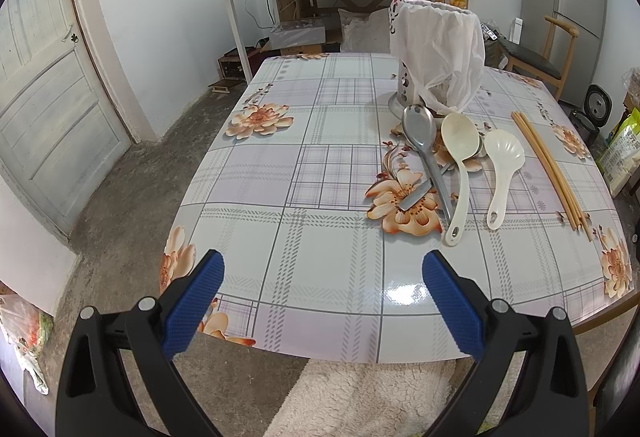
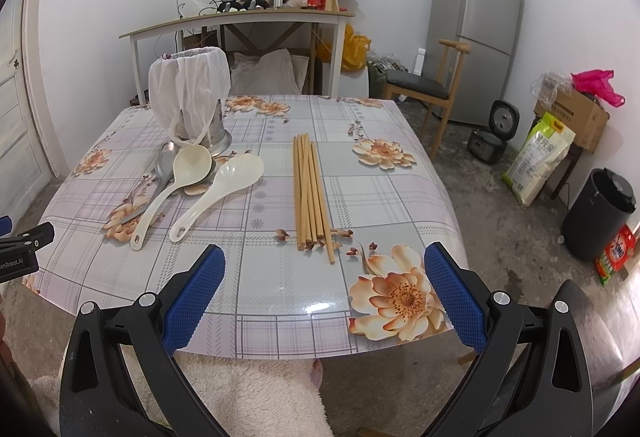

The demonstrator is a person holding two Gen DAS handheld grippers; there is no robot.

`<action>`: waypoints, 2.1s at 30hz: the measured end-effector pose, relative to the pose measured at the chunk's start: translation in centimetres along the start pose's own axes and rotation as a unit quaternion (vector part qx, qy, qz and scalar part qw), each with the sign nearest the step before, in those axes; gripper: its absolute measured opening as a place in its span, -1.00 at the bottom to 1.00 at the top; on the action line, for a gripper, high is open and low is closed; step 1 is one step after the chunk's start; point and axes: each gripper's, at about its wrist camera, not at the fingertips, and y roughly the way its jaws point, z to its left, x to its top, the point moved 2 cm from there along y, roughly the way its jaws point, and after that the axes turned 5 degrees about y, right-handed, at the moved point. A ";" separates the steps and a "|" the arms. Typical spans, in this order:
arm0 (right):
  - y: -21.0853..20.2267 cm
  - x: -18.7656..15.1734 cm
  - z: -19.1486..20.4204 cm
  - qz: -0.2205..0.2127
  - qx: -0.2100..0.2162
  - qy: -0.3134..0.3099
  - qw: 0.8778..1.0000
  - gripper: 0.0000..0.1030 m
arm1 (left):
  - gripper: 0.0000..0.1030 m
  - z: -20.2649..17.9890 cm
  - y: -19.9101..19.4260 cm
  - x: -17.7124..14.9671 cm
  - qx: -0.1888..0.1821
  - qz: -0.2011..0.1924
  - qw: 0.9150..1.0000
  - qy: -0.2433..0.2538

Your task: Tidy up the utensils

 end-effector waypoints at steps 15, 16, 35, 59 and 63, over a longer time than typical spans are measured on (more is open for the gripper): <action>0.0 0.0 0.0 0.000 0.000 0.000 1.000 0.85 | 0.89 0.1 0.1 -0.1 0.001 0.001 1.000 0.001; 0.0 0.1 0.0 0.000 0.000 0.000 1.000 0.85 | 0.89 0.4 0.1 -0.2 0.001 0.001 1.000 0.000; 0.6 0.2 0.7 0.004 -0.001 -0.006 1.000 0.85 | 0.89 1.0 1.1 0.1 -0.015 -0.001 1.000 -0.002; 5.6 3.2 7.7 0.051 0.078 -0.034 0.995 0.85 | 0.89 0.5 7.0 5.0 -0.114 0.035 0.992 0.043; 6.7 3.4 8.5 0.059 0.087 -0.042 0.994 0.85 | 0.89 0.1 7.5 5.7 -0.139 0.021 0.989 0.040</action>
